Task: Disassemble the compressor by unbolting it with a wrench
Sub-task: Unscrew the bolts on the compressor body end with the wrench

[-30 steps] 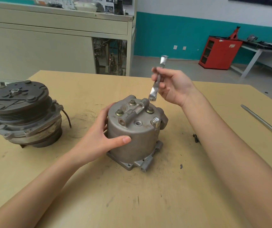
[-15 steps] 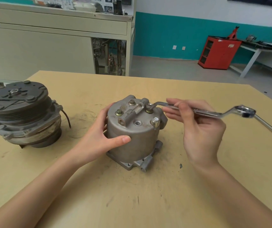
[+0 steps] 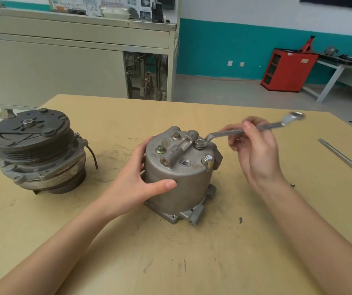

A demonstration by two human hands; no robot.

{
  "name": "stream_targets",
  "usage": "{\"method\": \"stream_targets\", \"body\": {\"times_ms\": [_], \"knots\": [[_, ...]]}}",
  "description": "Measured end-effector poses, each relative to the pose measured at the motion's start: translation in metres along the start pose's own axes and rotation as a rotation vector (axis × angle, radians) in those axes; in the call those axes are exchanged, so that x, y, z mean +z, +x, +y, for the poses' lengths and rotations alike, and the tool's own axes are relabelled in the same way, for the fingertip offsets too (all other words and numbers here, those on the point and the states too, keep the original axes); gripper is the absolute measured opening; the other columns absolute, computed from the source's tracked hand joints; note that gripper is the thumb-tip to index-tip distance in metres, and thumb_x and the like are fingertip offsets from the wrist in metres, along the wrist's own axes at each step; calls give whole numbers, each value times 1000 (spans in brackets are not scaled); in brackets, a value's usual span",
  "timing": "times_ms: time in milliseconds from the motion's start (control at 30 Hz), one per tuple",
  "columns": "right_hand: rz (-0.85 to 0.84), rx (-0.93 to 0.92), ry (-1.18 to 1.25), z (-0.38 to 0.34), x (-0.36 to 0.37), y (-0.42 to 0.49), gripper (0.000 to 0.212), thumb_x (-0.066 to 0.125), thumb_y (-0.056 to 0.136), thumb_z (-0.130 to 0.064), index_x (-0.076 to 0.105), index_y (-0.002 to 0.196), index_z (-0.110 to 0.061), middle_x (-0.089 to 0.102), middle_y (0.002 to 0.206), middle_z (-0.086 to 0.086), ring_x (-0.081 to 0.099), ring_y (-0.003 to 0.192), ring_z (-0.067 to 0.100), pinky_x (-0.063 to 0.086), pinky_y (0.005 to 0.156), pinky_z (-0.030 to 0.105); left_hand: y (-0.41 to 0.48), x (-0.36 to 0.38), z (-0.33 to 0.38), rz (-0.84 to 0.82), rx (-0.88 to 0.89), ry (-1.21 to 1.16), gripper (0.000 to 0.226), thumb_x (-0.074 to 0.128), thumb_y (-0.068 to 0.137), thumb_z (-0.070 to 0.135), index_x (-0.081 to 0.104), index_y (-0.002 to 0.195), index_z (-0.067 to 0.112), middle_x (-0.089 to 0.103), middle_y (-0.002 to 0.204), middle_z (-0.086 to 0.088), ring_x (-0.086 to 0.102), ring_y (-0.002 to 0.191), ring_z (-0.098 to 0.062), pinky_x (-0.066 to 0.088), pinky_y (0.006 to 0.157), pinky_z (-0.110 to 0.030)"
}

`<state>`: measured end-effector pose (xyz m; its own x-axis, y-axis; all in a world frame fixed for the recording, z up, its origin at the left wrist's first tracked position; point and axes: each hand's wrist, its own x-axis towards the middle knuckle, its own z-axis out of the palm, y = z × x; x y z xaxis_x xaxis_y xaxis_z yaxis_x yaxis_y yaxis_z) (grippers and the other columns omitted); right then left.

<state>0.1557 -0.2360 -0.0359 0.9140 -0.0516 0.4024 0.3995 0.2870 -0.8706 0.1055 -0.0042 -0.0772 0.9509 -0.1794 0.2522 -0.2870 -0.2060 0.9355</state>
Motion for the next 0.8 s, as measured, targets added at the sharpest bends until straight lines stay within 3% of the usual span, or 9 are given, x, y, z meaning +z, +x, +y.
{"method": "stream_targets", "body": {"times_ms": [133, 233, 333, 467, 567, 667, 800], "knots": [[-190, 452, 88, 7, 4, 49, 17, 37, 100, -12, 49, 87, -12, 69, 73, 8, 42, 43, 13, 33, 43, 20, 1, 0, -2, 1, -4, 20, 93, 79, 53, 62, 30, 131, 54, 48, 127, 41, 47, 122, 12, 40, 88, -3], [-307, 587, 76, 11, 17, 69, 18, 38, 100, -14, 52, 89, -11, 68, 70, 6, 41, 39, 9, 33, 42, 17, 0, -1, -2, -5, -7, 29, 90, 77, 55, 59, 29, 130, 55, 48, 126, 42, 47, 121, 13, 41, 88, -4], [-301, 616, 168, 8, 28, 74, 21, 38, 101, -15, 54, 89, -9, 67, 66, 4, 44, 37, 6, 37, 39, 14, 0, -1, -2, -7, -12, 31, 91, 77, 55, 59, 28, 131, 55, 48, 127, 41, 47, 121, 13, 41, 89, -4], [-89, 416, 373, -17, 35, 68, 25, 42, 101, -17, 51, 80, -10, 68, 64, 5, 54, 43, 8, 42, 40, 13, 0, -1, -2, -6, -15, 32, 93, 76, 54, 58, 28, 133, 52, 48, 128, 41, 46, 122, 12, 41, 90, -5], [53, 94, 156, -35, 31, 42, 21, 44, 101, -19, 51, 85, -9, 73, 76, 9, 66, 58, 15, 51, 53, 18, 0, 1, -2, -3, -7, 28, 95, 76, 55, 57, 28, 136, 47, 48, 129, 39, 46, 124, 11, 40, 92, -5], [90, -180, -82, -37, 26, 3, 15, 49, 99, -19, 57, 88, -11, 74, 81, 9, 72, 66, 23, 56, 60, 23, 0, 1, -1, -4, 1, 25, 94, 76, 56, 56, 29, 136, 45, 49, 128, 38, 46, 123, 11, 39, 91, -4], [38, -339, -233, -26, 21, -33, 12, 55, 93, -21, 63, 85, -17, 74, 85, 2, 73, 72, 23, 58, 64, 28, 0, 1, -1, 3, -4, 20, 92, 76, 55, 57, 30, 135, 47, 50, 128, 38, 46, 124, 10, 39, 90, -3]]}}
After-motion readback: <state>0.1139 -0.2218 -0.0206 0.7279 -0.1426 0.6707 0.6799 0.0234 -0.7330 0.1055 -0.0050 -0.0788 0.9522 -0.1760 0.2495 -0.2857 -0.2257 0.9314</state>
